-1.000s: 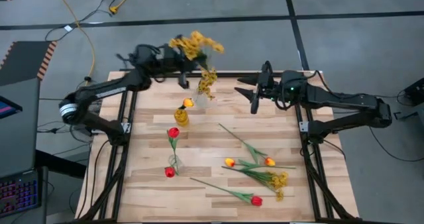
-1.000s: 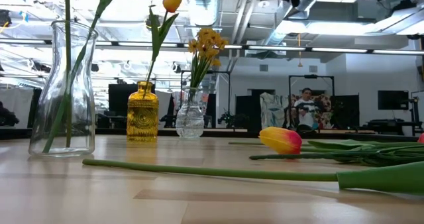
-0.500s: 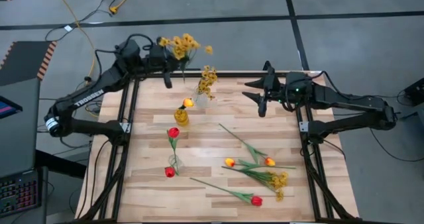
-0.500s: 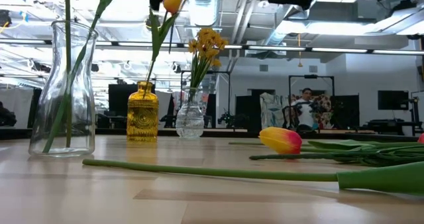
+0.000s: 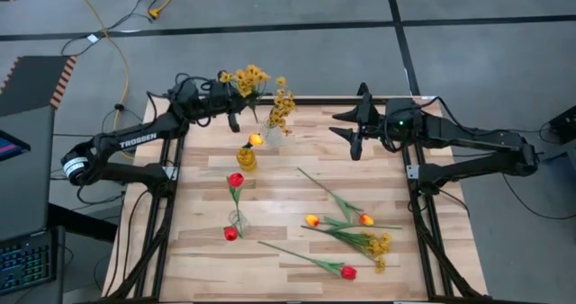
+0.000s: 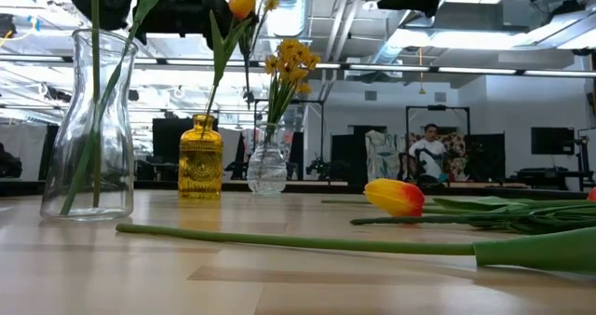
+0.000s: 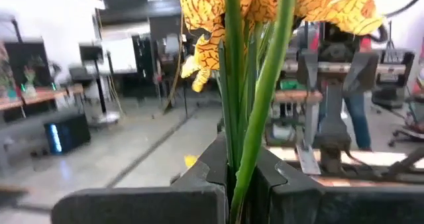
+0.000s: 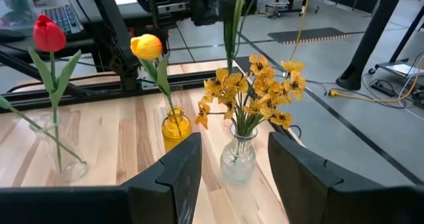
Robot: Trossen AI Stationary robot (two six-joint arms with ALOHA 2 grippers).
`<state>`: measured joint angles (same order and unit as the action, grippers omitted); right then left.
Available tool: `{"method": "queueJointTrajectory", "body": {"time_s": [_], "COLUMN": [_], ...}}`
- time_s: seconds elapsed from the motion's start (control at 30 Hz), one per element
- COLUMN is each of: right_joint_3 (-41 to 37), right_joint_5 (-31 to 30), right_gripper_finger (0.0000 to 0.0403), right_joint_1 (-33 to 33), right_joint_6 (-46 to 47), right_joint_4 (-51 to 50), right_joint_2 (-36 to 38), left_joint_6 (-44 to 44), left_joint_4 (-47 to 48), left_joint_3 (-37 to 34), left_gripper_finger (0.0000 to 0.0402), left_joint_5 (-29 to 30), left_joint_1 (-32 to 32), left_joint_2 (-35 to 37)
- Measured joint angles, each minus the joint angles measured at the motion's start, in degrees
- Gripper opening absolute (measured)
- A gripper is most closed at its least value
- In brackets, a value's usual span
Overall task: Sort flowers into vase by color
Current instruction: Put the top yellow flowers into the top transparent vase
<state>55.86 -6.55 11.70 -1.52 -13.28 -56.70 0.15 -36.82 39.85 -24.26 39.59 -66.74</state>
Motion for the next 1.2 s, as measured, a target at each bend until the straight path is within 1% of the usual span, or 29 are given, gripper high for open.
{"method": "queueJointTrajectory", "body": {"time_s": [0.1,0.27,0.43,0.8,1.03,1.2], "right_joint_3": [0.0,0.0,0.0,0.0,0.0,0.0], "right_joint_5": [0.0,0.0,0.0,0.0,0.0,0.0], "right_gripper_finger": [0.0199,0.0199,0.0199,0.0199,0.0199,0.0199], "right_joint_1": [0.0,0.0,0.0,0.0,0.0,0.0], "right_joint_6": [0.0,0.0,0.0,-0.1,-0.1,-0.1], "right_joint_4": [0.1,0.0,0.3,0.5,0.4,0.5], "right_joint_2": [-0.3,-1.7,-4.1,-7.9,-8.3,-8.3], "left_joint_6": [-0.3,-0.7,-0.1,-0.4,-0.2,0.0], "left_joint_4": [-5.3,-6.7,-8.0,-17.2,-17.8,-16.9], "left_joint_3": [-2.1,-2.7,-2.7,-2.7,-2.7,-2.6], "left_gripper_finger": [0.0005,0.0005,0.0005,0.0005,0.0005,0.0005], "left_joint_5": [0.1,0.0,0.1,0.7,0.7,0.8], "left_joint_1": [0.0,-0.1,-1.5,-2.1,-2.1,-2.1], "left_joint_2": [0.0,0.0,-1.1,-10.1,-13.0,-13.2]}}
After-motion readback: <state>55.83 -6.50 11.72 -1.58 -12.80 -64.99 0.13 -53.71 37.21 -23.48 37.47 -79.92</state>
